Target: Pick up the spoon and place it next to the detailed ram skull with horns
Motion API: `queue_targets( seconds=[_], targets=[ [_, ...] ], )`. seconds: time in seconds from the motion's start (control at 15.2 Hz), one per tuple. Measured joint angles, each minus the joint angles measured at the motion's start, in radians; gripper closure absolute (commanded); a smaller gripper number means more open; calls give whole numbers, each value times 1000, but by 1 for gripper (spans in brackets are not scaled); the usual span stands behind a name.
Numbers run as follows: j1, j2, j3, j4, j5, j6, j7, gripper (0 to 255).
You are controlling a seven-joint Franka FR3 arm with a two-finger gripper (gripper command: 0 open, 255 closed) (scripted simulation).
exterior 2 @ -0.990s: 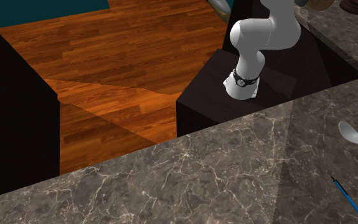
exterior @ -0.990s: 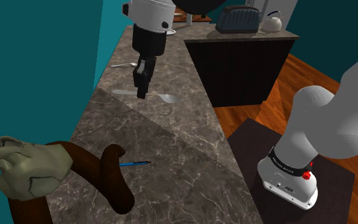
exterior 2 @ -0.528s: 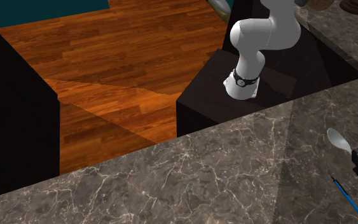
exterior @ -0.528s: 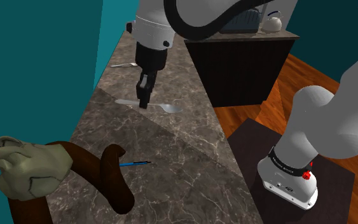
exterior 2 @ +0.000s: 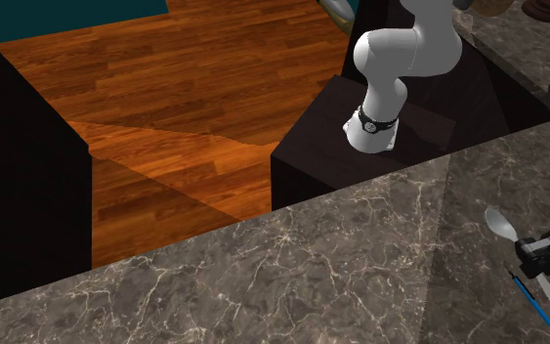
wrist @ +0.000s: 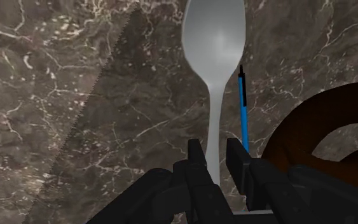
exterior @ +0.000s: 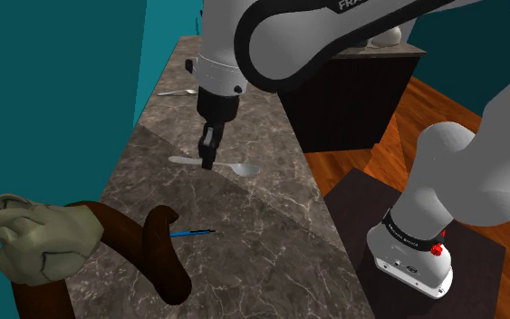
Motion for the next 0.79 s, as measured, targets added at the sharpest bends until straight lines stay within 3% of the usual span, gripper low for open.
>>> queue_targets(
  seconds=[0.79],
  targets=[
    [8, 72, 7, -101, 21, 173, -27, 255]
  ],
)
